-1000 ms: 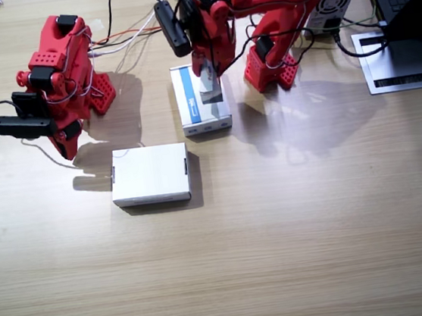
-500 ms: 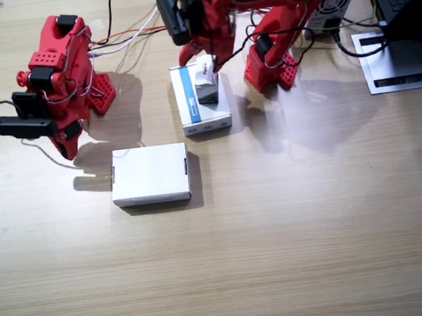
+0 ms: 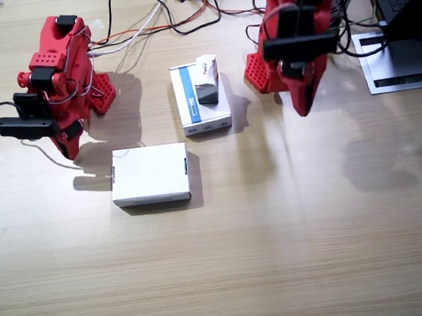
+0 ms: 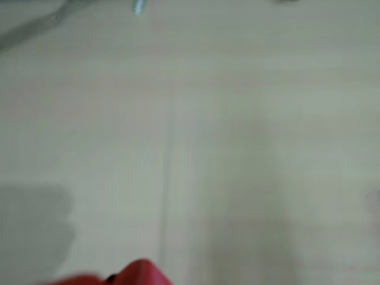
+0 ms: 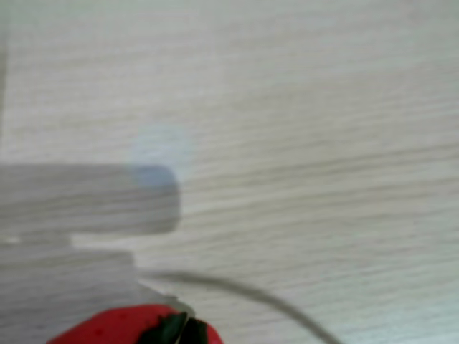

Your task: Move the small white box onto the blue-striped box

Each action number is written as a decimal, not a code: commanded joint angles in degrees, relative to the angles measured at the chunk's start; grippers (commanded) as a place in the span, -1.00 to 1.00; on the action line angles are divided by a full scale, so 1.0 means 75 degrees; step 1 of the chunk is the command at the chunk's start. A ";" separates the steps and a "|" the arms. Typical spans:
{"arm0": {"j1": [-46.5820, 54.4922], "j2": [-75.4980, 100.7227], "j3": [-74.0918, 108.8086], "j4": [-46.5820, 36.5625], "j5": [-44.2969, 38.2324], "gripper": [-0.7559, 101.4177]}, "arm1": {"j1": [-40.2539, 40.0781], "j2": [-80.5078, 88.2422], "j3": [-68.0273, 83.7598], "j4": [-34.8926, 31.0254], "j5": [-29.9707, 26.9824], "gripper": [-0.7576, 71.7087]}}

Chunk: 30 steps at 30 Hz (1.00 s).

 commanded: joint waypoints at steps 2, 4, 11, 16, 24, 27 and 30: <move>-0.0023 0.1512 0.2121 -0.0539 0.0398 -0.99 | -0.0129 0.0176 -0.0129 0.0035 -0.0176 -0.97; -0.0059 0.1957 0.2883 -0.0621 0.0656 -0.99 | -0.0129 0.0176 -0.0117 0.0105 -0.0328 -0.97; -0.0727 0.3891 0.4453 0.0445 0.2871 -0.99 | -0.0328 0.0187 -0.0094 0.0340 -0.0762 -0.97; -0.0891 0.3891 0.4781 0.0363 0.3891 -0.99 | 0.0047 0.0199 -0.0094 0.0398 -0.1500 -0.97; -0.1102 0.3891 0.4793 0.0363 0.4066 -0.99 | 0.0199 0.0211 -0.0094 0.0410 -0.1559 -0.97; -0.1230 0.3891 0.4793 0.0363 0.4055 -0.99 | 0.0152 0.0211 -0.0094 0.0305 -0.0891 -0.94; -0.1266 0.3891 0.4793 0.0375 0.4066 -0.99 | 0.0023 0.0211 -0.0094 0.0387 -0.1266 -0.92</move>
